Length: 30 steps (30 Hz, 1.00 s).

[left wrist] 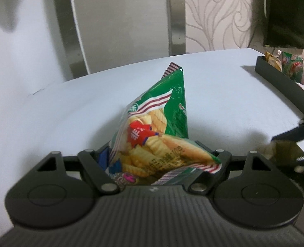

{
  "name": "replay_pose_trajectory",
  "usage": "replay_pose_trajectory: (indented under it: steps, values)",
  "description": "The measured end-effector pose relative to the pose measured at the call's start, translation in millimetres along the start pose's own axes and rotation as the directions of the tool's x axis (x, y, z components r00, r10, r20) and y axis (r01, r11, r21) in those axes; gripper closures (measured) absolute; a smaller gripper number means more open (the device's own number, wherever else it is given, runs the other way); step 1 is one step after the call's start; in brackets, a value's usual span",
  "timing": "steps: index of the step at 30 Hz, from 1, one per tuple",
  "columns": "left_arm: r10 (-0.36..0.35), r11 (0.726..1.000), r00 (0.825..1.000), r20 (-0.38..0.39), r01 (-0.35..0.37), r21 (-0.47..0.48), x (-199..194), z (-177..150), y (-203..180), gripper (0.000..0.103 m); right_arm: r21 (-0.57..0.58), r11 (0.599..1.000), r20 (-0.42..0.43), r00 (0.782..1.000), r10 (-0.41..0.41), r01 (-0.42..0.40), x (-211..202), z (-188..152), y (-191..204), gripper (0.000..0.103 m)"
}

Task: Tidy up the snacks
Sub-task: 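Lift the chip bag and tan packet with both grippers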

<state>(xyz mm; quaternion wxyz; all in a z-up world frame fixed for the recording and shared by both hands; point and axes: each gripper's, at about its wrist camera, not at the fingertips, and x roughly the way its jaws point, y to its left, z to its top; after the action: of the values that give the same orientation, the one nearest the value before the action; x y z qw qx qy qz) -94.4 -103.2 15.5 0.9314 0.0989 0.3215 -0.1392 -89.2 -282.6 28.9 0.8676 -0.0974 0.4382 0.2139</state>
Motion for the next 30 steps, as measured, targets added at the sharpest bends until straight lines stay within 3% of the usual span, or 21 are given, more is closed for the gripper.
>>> replay_pose_trajectory:
  steps: [3, 6, 11, 16, 19, 24, 27, 30]
  values:
    - [-0.010, 1.000, 1.000, 0.004, 0.010, 0.022, 0.7, 0.8, 0.7, 0.021, 0.112, 0.987, 0.084, 0.991, 0.104, -0.113, -24.1, -7.6, -2.9, 0.035]
    - [-0.021, 0.999, 1.000, 0.005, 0.021, 0.029, -3.1, -1.7, 2.8, 0.021, 0.138, 0.985, 0.131, 0.988, 0.083, -0.101, -42.1, -16.1, -4.3, 0.030]
    - [-0.040, 0.998, 0.999, 0.013, 0.039, 0.046, -14.2, -9.7, 3.9, 0.021, 0.175, 0.982, 0.128, 0.991, 0.047, -0.069, -44.9, -29.5, -14.8, 0.030]
    - [-0.035, 0.997, 0.999, 0.021, 0.034, 0.070, -23.7, -16.8, 2.3, 0.021, 0.066, 0.993, 0.134, 0.987, 0.091, -0.101, -39.0, -24.4, -0.4, 0.030]
    - [-0.018, 0.997, 0.999, 0.026, 0.016, 0.074, -22.3, -16.8, 2.4, 0.021, -0.091, 0.991, 0.120, 0.987, 0.110, -0.100, -36.0, -20.2, 19.1, 0.029]
    - [0.043, 0.992, 0.999, 0.031, -0.046, 0.117, -11.4, -11.2, 8.5, 0.021, -0.384, 0.923, 0.068, 0.996, 0.058, -0.027, -22.5, -18.9, 46.8, 0.029]
    - [0.067, 0.991, 0.997, 0.034, -0.071, 0.113, -9.0, -6.7, 15.5, 0.021, -0.397, 0.917, 0.038, 0.998, 0.053, -0.034, -6.4, -11.1, 44.7, 0.031]
    - [0.080, 0.992, 0.996, 0.028, -0.082, 0.100, -8.4, -5.3, 18.4, 0.021, -0.278, 0.960, 0.019, 1.000, 0.020, -0.014, 6.6, -4.5, 27.7, 0.031]
